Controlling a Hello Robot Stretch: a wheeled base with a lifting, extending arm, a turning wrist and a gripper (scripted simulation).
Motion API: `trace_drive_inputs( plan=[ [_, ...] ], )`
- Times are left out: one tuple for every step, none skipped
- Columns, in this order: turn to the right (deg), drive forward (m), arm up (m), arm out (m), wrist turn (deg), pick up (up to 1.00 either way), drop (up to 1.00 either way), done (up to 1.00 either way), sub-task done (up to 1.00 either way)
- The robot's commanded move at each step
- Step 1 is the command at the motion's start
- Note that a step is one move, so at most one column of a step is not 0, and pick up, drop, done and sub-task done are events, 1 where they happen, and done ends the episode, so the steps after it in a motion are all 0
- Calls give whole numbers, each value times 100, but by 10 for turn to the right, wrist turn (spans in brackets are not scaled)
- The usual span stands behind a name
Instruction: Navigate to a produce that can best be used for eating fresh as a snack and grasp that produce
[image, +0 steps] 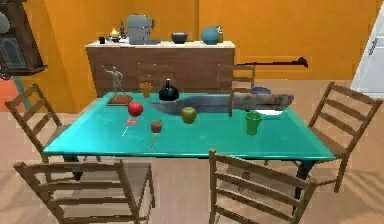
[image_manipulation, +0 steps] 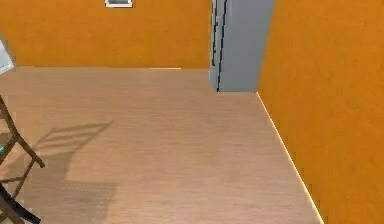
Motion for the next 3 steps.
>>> trace_drive_inputs(
  plan=[
    [60,0,0,0,0,0,0,0,0],
    [0,50,0,0,0,0,0,0,0],
    [-450,0,0,0,0,0,0,0,0]
  ],
)
